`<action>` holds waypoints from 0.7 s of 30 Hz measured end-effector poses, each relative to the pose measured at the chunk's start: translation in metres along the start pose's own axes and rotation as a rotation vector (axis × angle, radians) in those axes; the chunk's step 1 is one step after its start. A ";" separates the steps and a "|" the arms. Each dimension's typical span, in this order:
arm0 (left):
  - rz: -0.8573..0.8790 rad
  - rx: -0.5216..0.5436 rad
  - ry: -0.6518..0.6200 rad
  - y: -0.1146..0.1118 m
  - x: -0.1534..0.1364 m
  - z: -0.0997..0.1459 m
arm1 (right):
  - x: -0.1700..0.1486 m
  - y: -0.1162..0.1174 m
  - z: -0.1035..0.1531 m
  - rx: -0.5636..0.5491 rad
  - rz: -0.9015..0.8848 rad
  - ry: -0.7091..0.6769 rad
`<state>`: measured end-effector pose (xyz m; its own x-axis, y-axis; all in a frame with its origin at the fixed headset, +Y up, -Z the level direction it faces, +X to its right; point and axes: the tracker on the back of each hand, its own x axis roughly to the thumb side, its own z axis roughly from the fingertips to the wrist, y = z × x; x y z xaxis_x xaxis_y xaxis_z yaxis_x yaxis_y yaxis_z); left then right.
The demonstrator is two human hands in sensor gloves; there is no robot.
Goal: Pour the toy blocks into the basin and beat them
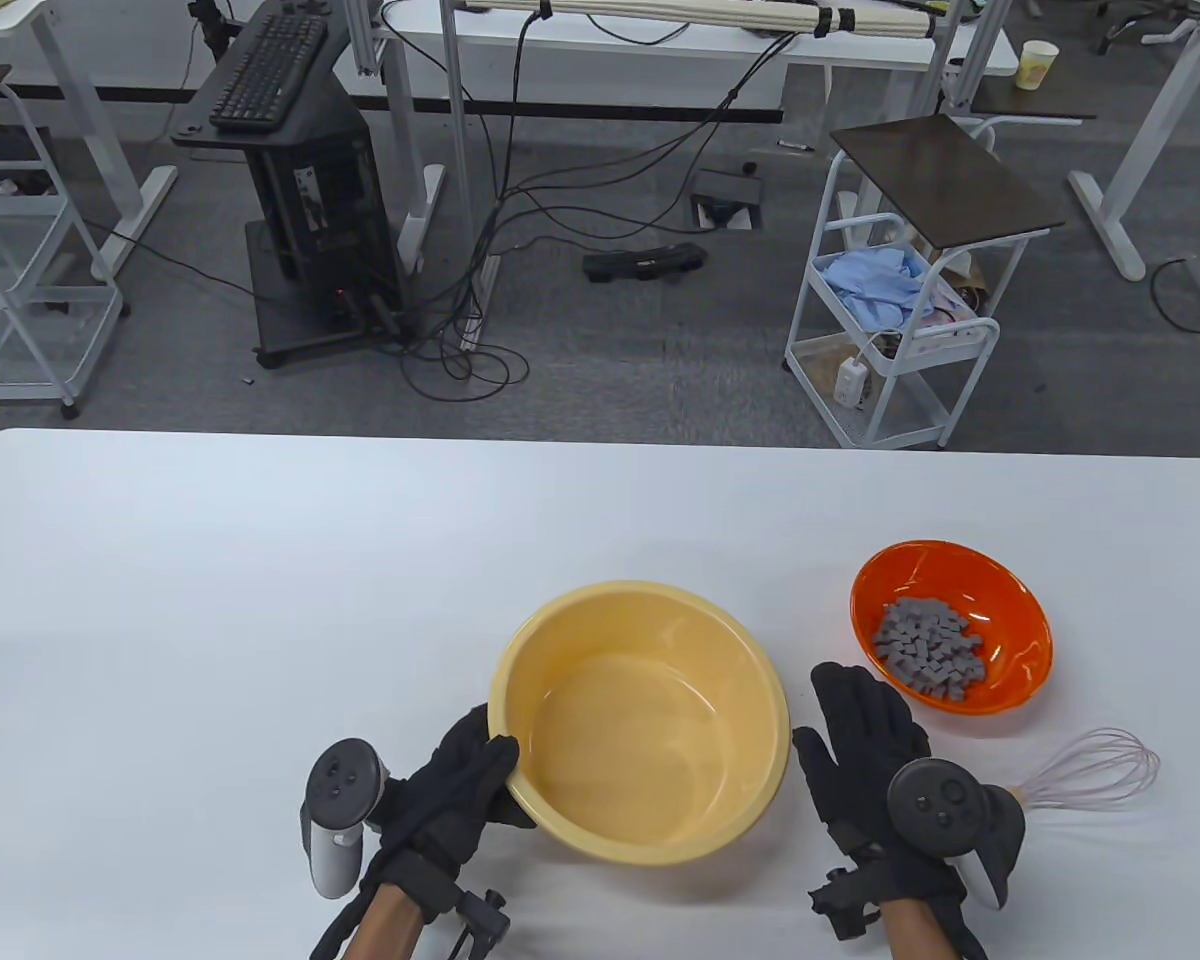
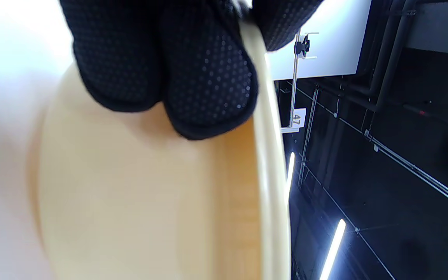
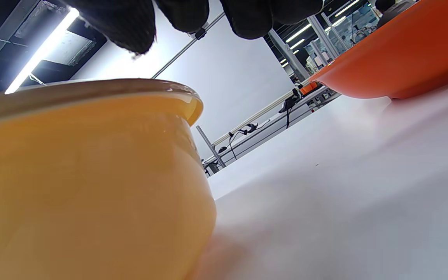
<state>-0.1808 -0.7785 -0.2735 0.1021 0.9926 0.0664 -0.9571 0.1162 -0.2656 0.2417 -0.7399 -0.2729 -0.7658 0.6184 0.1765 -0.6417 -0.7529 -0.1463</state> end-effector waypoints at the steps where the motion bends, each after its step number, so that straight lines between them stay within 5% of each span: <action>1: 0.000 -0.012 0.004 -0.002 -0.001 0.000 | 0.000 0.000 0.000 0.000 -0.001 0.000; 16: 0.056 -0.218 0.075 -0.023 -0.008 -0.006 | -0.001 -0.001 0.000 0.003 -0.003 0.002; 21: -0.043 -0.195 0.113 -0.013 -0.002 -0.003 | -0.001 0.000 0.000 0.003 -0.004 0.007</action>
<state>-0.1680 -0.7813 -0.2731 0.1817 0.9831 -0.0237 -0.8816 0.1522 -0.4467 0.2425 -0.7402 -0.2725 -0.7636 0.6228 0.1706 -0.6445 -0.7512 -0.1425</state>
